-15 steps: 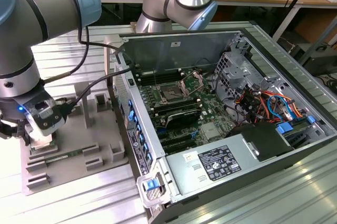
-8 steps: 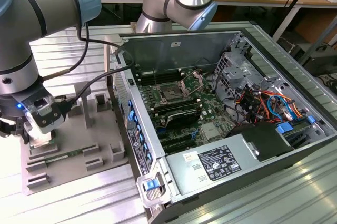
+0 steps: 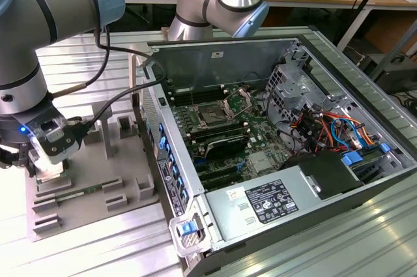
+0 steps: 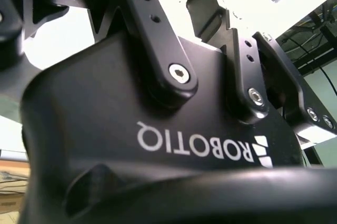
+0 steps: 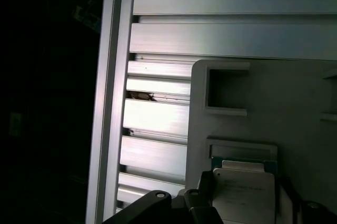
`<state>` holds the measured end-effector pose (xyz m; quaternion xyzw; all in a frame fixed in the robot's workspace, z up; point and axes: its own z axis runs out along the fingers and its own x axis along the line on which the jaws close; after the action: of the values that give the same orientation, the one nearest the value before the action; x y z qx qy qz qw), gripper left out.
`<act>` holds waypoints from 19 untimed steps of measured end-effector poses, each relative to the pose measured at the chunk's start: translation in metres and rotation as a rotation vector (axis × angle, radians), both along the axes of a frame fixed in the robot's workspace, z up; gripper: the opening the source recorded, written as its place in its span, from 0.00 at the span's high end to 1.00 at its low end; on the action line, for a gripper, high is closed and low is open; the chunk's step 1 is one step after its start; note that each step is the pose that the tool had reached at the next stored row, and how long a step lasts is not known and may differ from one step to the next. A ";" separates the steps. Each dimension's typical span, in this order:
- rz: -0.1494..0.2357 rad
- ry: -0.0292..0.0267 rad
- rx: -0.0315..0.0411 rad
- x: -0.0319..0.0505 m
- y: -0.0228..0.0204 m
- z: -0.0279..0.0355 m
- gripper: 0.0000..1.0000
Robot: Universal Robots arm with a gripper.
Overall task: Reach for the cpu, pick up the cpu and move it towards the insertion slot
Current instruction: 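Pick up the cpu and move it towards the insertion slot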
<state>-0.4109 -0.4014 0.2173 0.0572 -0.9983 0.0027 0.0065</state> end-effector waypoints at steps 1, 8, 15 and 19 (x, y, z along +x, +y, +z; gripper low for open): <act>0.000 0.0000 0.0000 0.0000 0.0000 0.0003 0.45; 0.000 -0.0001 0.0000 0.0000 0.0000 0.0034 0.45; 0.000 0.0000 0.0000 0.0000 0.0000 0.0061 0.45; 0.000 -0.0001 0.0000 0.0000 0.0000 0.0078 0.45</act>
<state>-0.4109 -0.4014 0.2250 0.0572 -0.9983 0.0027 0.0064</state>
